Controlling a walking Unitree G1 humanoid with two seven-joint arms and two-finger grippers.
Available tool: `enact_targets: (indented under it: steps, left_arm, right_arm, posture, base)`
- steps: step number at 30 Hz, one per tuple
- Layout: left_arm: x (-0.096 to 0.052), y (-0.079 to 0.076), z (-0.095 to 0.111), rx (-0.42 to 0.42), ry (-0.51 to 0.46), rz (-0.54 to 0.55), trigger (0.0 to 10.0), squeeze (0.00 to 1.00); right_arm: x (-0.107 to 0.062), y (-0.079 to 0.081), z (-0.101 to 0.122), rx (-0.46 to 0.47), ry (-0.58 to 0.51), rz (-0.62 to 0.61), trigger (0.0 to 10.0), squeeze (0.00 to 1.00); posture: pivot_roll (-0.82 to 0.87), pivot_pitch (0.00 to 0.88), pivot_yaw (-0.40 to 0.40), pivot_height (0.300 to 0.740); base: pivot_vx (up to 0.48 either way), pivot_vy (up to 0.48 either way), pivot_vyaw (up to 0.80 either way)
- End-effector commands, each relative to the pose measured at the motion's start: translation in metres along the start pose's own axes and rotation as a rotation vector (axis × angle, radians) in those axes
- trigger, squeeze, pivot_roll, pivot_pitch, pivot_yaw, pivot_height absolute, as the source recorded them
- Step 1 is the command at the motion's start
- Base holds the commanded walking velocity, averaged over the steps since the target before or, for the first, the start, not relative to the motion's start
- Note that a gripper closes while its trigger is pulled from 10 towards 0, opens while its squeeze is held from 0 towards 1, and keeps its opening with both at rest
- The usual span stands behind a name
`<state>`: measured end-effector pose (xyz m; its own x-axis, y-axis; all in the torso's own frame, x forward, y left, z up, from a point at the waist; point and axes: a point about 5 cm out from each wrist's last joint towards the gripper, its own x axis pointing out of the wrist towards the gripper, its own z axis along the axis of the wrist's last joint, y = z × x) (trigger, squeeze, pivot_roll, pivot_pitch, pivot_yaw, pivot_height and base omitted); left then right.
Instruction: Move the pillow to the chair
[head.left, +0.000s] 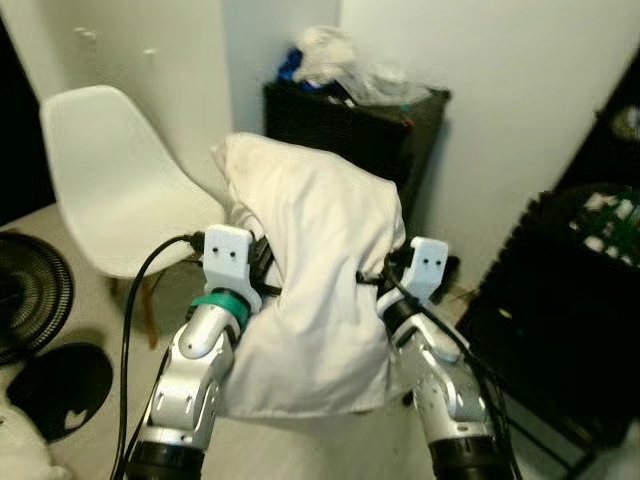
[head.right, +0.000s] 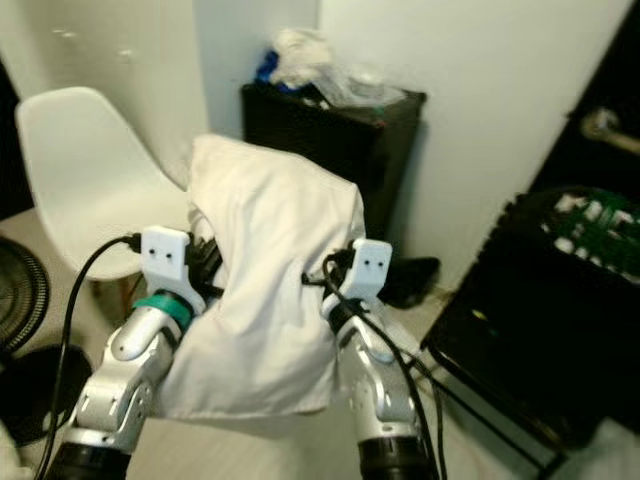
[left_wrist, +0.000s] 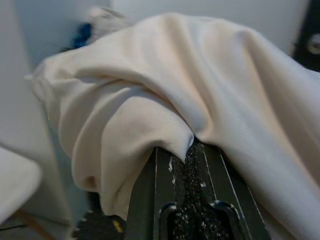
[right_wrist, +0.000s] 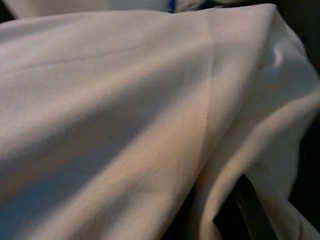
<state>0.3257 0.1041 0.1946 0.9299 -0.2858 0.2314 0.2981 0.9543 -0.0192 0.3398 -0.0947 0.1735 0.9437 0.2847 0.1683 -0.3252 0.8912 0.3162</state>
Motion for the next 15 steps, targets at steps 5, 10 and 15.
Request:
enact_targets:
  steps: [5, 10, 15]
  left_arm:
    - [0.003, -0.021, 0.006, -0.014, -0.018, -0.1, 10.0, 0.0]
    - [0.003, -0.022, 0.004, -0.002, -0.014, -0.11, 10.0, 0.0]
    - [0.001, -0.014, -0.008, 0.054, 0.023, -0.052, 10.0, 0.0]
  right_arm:
    - [0.006, 0.028, 0.007, -0.008, -0.037, 0.124, 10.0, 0.0]
    - [0.005, 0.026, 0.004, -0.021, -0.029, 0.116, 10.0, 0.0]
    - [0.0, 0.022, -0.002, -0.055, -0.012, 0.109, 10.0, 0.0]
  posture:
    - [0.01, 0.0, 0.078, 0.74]
    - [0.01, 0.0, 0.082, 0.74]
    - [0.0, 0.0, 0.081, 0.74]
  base:
    - [0.0, 0.0, -0.8]
    - [0.0, 0.0, -0.8]
    - [0.0, 0.0, -0.8]
